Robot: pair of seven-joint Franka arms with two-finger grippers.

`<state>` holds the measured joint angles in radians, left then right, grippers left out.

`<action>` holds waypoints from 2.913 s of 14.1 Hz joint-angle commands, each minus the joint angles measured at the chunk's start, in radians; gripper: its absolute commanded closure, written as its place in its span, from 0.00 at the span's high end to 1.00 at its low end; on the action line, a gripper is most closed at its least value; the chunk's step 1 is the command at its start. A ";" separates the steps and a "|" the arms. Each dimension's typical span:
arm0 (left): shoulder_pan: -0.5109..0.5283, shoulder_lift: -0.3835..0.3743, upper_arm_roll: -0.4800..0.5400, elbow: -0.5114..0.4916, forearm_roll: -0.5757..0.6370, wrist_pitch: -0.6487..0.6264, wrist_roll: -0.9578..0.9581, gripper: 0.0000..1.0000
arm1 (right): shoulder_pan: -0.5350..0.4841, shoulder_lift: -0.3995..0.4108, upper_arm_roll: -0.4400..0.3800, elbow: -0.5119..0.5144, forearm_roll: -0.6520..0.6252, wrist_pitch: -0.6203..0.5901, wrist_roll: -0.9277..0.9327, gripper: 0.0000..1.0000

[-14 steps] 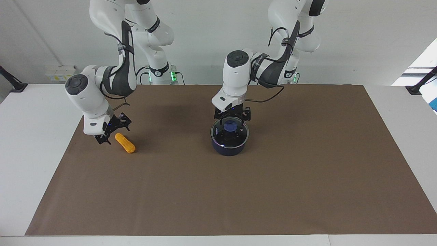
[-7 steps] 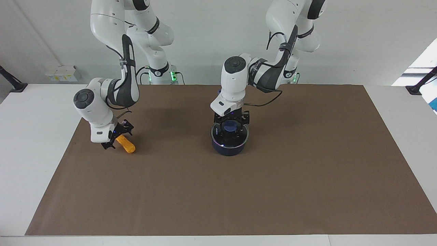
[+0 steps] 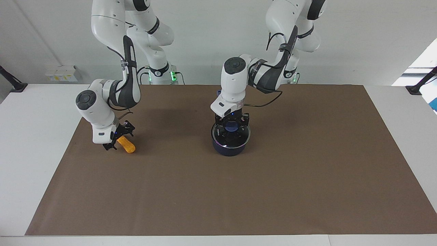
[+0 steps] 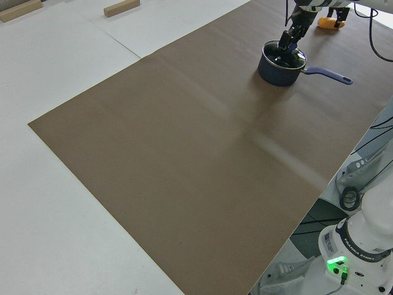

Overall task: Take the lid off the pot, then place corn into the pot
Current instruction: 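Lift the lid with the left gripper while the right gripper grasps the corn, then move the lid aside with the left gripper while the right gripper carries corn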

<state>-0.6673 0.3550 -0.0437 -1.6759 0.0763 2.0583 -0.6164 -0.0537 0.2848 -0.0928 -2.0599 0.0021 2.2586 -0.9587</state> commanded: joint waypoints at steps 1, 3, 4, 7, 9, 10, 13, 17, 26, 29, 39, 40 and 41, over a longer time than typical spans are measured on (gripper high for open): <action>-0.014 0.013 0.011 0.051 0.033 -0.040 -0.022 0.13 | -0.005 0.011 0.004 -0.008 0.021 0.032 -0.032 0.65; -0.011 0.010 0.011 0.091 0.031 -0.076 -0.020 0.06 | -0.003 0.011 0.004 -0.008 0.039 0.027 -0.031 0.21; -0.008 0.010 0.011 0.113 0.031 -0.099 -0.019 0.02 | -0.003 0.013 0.004 -0.006 0.058 0.022 -0.022 0.04; 0.000 -0.001 0.013 0.133 0.037 -0.144 -0.017 0.00 | -0.002 0.013 0.004 0.000 0.061 0.016 0.001 0.00; 0.003 -0.008 0.016 0.134 0.034 -0.152 -0.014 0.00 | -0.009 0.014 0.004 0.010 0.064 0.000 0.008 0.00; 0.003 -0.010 0.018 0.153 0.025 -0.171 -0.014 0.00 | -0.012 0.010 0.004 0.023 0.067 -0.017 0.026 0.00; 0.017 -0.054 0.024 0.197 0.025 -0.234 -0.003 0.00 | -0.003 -0.032 0.004 0.076 0.072 -0.079 0.144 0.00; 0.112 -0.132 0.022 0.194 -0.042 -0.271 0.116 0.00 | 0.038 -0.108 0.038 0.168 0.070 -0.213 0.469 0.00; 0.380 -0.199 0.024 0.196 -0.093 -0.403 0.496 0.00 | 0.306 -0.134 0.041 0.428 0.018 -0.522 1.029 0.00; 0.495 -0.200 0.024 0.196 -0.095 -0.429 0.619 0.00 | 0.437 -0.106 0.041 0.432 0.015 -0.518 1.213 0.00; 0.689 -0.320 0.028 -0.055 -0.102 -0.318 0.856 0.00 | 0.660 0.174 0.074 0.621 0.035 -0.358 1.561 0.00; 0.699 -0.332 0.028 -0.105 -0.102 -0.291 0.856 0.00 | 0.673 0.195 0.074 0.626 0.035 -0.337 1.563 0.00; 0.701 -0.335 0.030 -0.151 -0.102 -0.240 0.856 0.00 | 0.687 0.211 0.074 0.629 0.033 -0.326 1.563 0.00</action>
<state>0.0159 0.0823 -0.0074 -1.6916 -0.0123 1.7229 0.2231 0.6191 0.4487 -0.0219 -1.4754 0.0373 1.9171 0.5810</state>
